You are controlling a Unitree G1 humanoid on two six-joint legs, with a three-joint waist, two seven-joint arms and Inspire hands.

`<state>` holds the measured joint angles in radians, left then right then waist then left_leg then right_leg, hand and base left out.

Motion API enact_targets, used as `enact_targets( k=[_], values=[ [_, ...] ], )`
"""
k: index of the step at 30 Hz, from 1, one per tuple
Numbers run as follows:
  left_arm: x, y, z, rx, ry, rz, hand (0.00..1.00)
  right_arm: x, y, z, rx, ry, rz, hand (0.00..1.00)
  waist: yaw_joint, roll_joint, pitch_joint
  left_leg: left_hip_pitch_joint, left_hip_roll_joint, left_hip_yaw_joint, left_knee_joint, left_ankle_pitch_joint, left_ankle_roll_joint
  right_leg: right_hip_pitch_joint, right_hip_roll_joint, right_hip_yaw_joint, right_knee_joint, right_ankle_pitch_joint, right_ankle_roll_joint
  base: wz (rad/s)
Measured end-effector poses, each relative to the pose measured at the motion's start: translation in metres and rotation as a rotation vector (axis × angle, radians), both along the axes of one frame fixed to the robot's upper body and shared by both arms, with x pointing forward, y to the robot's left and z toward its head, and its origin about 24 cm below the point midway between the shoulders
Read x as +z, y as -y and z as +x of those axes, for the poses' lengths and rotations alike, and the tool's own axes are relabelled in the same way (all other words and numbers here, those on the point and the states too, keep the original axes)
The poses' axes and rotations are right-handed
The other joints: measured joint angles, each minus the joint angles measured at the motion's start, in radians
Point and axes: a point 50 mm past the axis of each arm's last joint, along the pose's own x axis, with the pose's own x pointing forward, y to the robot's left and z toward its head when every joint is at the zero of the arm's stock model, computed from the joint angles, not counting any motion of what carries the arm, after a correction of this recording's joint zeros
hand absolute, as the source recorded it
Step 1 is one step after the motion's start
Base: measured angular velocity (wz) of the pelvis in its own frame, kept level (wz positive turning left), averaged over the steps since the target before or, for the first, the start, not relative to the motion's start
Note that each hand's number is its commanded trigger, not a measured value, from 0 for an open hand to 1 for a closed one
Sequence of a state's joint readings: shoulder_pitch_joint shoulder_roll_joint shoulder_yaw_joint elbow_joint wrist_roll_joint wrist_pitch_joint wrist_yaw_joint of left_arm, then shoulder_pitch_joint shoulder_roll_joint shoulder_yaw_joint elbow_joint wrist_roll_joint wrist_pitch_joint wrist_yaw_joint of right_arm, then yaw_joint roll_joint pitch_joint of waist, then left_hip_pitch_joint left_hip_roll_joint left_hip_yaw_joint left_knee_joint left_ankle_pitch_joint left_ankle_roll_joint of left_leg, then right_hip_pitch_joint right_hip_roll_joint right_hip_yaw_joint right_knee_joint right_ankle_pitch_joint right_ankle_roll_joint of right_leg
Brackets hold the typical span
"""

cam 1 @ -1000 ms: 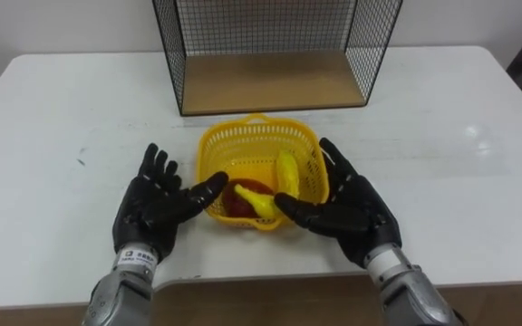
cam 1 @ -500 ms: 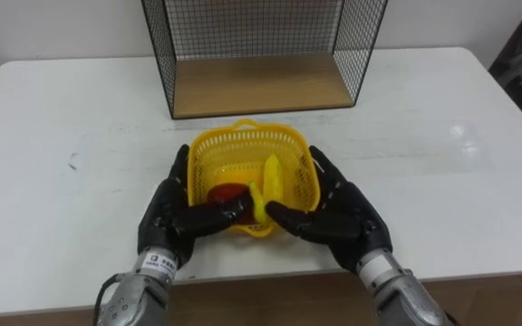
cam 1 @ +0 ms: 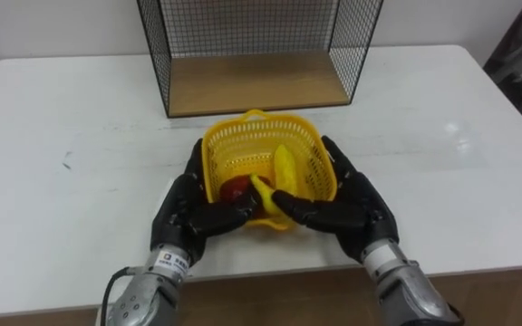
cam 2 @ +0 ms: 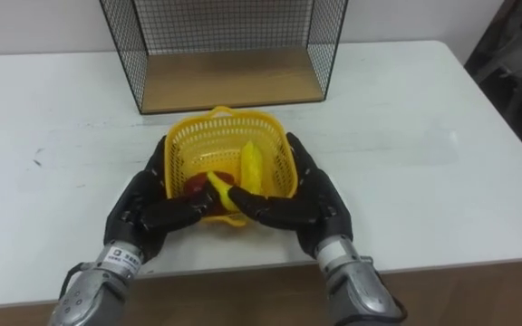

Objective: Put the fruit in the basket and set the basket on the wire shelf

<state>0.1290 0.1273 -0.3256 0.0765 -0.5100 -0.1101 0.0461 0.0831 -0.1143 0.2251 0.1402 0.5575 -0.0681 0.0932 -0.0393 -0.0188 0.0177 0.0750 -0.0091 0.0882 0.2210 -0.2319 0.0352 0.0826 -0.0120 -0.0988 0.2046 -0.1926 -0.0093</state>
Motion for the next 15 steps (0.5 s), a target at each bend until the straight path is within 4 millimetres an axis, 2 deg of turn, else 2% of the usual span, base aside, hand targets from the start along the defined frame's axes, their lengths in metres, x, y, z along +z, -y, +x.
enact_targets(
  k=[10,15],
  values=[
    [0.007,0.000,0.008,0.003,0.033,-0.005,0.00,0.019,-0.002,0.006,-0.031,0.074,-0.024,0.00,-0.007,0.001,-0.0011,0.001,0.001,0.013,0.002,0.000,0.000,-0.002,0.001,0.014,-0.001,0.000,0.000,-0.03],
    [0.017,0.003,0.016,-0.007,0.077,-0.011,0.00,0.034,-0.003,0.011,-0.055,0.138,-0.078,0.00,-0.007,0.013,-0.0081,0.003,0.002,0.016,0.003,0.000,0.000,-0.001,0.002,0.016,0.001,0.000,0.000,0.00]
  ],
)
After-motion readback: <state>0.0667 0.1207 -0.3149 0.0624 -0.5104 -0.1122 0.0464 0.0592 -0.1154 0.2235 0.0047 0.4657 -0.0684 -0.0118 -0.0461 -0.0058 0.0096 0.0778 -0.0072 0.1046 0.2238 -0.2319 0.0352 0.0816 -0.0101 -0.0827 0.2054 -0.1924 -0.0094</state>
